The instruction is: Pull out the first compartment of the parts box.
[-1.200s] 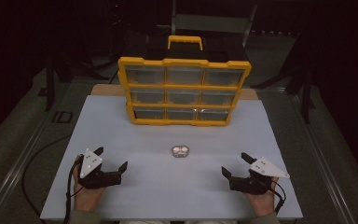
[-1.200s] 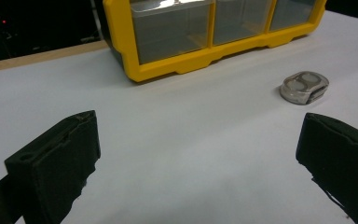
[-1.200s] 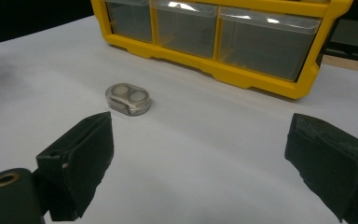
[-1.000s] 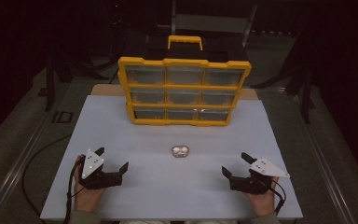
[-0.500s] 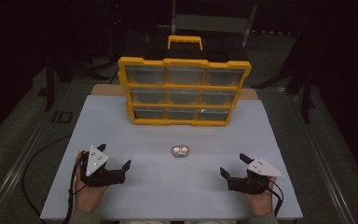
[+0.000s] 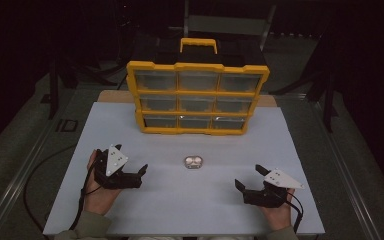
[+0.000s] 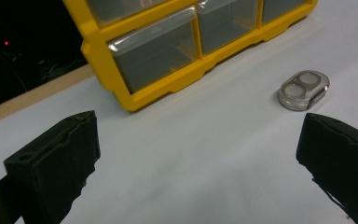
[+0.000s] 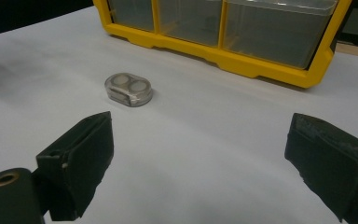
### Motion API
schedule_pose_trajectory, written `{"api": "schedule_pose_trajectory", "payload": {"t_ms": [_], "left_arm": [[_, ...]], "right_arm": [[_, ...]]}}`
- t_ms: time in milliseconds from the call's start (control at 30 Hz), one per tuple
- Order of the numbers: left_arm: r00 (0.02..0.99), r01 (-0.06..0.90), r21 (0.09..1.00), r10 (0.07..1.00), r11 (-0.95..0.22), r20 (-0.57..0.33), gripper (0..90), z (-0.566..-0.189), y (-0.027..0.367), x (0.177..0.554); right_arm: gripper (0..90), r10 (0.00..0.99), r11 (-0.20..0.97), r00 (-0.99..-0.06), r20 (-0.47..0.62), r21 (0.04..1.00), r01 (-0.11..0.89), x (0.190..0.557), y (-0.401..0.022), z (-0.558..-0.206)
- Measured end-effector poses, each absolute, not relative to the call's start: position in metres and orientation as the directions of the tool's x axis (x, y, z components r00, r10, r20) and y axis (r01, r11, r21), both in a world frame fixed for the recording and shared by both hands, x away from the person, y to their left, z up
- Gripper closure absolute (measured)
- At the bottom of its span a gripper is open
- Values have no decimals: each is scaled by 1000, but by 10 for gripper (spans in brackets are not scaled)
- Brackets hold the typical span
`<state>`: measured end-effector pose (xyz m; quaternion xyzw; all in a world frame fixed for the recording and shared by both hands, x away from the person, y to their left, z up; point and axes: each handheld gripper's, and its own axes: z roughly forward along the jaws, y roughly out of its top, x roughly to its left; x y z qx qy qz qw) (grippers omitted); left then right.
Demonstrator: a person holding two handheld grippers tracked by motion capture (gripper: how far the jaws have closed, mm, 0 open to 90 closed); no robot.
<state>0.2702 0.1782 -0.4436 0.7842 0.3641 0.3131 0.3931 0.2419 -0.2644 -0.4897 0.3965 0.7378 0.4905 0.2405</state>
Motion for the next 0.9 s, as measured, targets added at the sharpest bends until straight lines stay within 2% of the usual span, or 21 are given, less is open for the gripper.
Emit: {"api": "schedule_pose_trajectory", "payload": {"t_ms": [900], "left_arm": [[573, 241, 738, 706, -630, 416, 2, -396, 149, 314]], "right_arm": [[83, 824, 204, -566, 37, 912, 356, 243, -262, -492]]}}
